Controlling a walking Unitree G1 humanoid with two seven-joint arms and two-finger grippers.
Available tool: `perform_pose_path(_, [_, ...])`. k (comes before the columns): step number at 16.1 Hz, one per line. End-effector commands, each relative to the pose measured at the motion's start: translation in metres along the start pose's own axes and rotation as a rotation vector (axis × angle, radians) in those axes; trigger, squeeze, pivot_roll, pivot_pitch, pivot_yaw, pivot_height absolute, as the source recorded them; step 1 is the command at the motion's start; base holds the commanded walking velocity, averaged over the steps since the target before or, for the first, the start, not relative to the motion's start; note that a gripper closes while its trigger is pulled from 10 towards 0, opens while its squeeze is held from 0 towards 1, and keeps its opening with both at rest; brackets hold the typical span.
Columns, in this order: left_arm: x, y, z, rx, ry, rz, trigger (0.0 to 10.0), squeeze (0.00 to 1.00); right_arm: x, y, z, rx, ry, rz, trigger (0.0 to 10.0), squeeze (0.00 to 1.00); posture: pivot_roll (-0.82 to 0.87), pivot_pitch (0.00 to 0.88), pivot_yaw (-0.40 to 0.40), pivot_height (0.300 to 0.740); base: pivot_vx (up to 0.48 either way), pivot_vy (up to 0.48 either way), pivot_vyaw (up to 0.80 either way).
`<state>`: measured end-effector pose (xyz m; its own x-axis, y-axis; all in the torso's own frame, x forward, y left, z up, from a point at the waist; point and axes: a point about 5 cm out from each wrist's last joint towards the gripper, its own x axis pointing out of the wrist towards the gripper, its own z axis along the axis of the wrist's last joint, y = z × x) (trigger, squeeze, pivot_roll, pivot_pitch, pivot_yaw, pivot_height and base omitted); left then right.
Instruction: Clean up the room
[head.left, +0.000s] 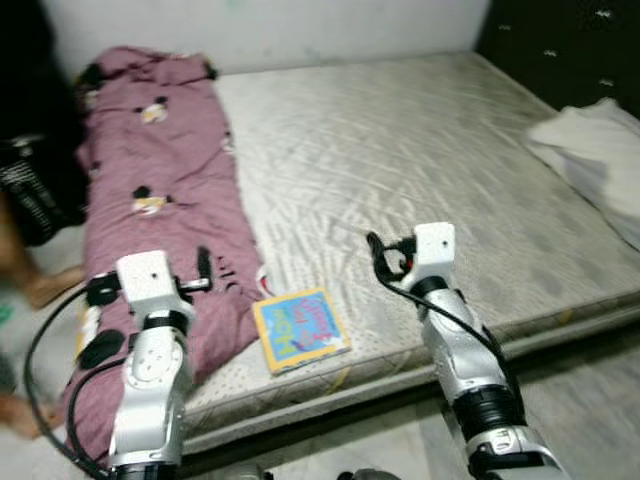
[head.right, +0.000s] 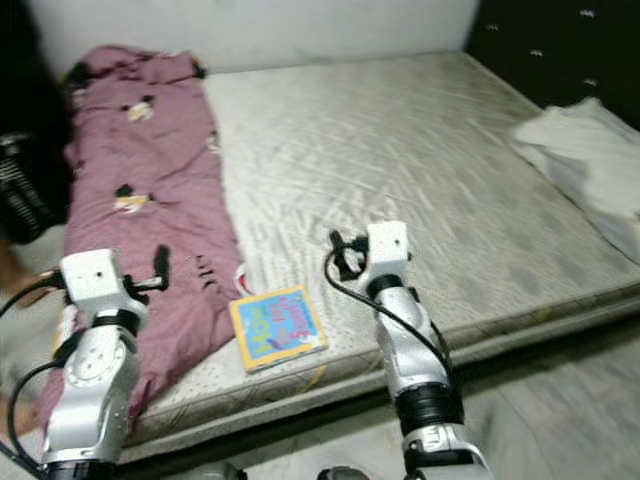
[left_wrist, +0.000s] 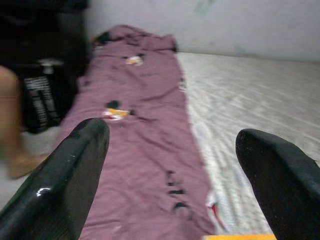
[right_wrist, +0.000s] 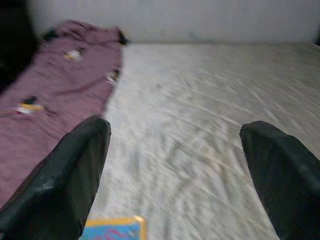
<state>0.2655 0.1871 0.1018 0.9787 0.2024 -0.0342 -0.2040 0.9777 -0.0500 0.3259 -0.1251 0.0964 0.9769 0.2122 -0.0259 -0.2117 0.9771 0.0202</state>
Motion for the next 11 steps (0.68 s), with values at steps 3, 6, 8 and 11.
perform_pose_path(3, [-0.0034,0.0008,0.0007,-0.005,0.005,-0.014,10.0,0.0,-0.007,0.0004,0.0019,0.014,-0.015,0.007,10.0,0.0,0.02,0.021,0.014,0.74,0.0,0.0,0.0])
perform_pose_path(6, [-0.003,-0.0006,0.0022,-0.005,0.003,-0.017,10.0,0.0,-0.0069,0.0011,0.0018,0.015,-0.01,0.015,10.0,0.0,0.02,0.03,0.014,0.74,0.0,0.0,0.0])
perform_pose_path(8, [-0.0023,-0.0013,0.0022,-0.007,0.005,-0.019,10.0,0.0,-0.0068,0.0019,0.0022,0.012,-0.009,0.022,10.0,0.0,0.01,0.031,0.013,0.74,0.0,0.0,0.0])
perform_pose_path(11, [-0.0018,-0.0022,0.0025,-0.011,0.005,-0.019,10.0,0.0,-0.0072,0.0024,0.0032,0.007,-0.006,0.03,10.0,0.0,0.01,0.033,0.01,0.724,0.0,0.0,0.0])
